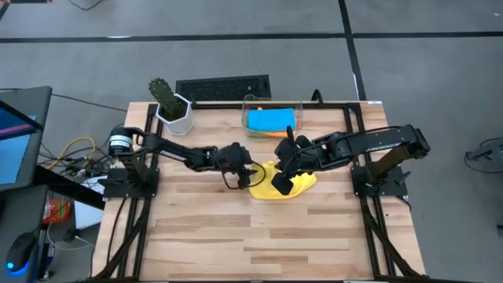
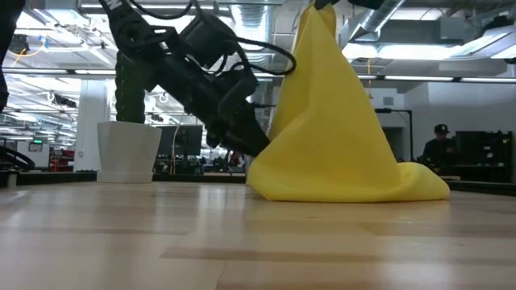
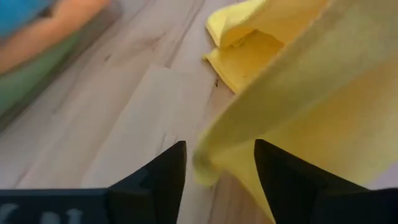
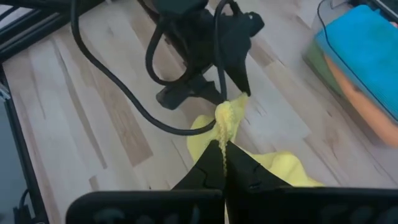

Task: Fold microfiber towels
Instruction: Fold the yellow towel

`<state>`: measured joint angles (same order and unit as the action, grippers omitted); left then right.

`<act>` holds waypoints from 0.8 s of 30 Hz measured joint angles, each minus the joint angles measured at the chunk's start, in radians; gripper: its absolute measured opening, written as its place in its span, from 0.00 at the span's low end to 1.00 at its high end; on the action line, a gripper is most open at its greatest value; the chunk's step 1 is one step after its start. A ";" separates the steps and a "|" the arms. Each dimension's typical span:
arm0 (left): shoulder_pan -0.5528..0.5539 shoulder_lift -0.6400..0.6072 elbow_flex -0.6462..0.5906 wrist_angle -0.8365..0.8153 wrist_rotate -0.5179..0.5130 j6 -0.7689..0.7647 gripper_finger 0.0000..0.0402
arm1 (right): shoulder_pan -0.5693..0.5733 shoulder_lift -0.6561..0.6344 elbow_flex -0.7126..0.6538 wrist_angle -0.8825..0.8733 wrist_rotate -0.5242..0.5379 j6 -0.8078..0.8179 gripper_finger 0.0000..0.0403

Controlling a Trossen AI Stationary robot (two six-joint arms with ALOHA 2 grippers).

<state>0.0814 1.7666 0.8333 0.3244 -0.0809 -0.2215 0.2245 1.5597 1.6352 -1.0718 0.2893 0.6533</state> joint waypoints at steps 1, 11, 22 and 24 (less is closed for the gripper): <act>0.000 0.001 0.004 0.005 0.003 0.007 0.44 | 0.000 0.000 0.000 0.001 0.000 -0.004 0.03; 0.003 0.003 0.021 0.004 0.021 0.058 0.20 | 0.004 0.000 0.000 0.003 -0.001 -0.010 0.03; 0.002 0.003 0.021 -0.049 0.051 0.078 0.01 | 0.024 0.000 0.000 0.011 -0.001 -0.026 0.03; 0.002 0.003 0.021 -0.087 0.051 0.067 0.01 | 0.024 0.000 0.000 0.011 0.001 -0.026 0.03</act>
<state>0.0834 1.7691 0.8547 0.2374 -0.0303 -0.1546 0.2489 1.5597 1.6352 -1.0611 0.2901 0.6277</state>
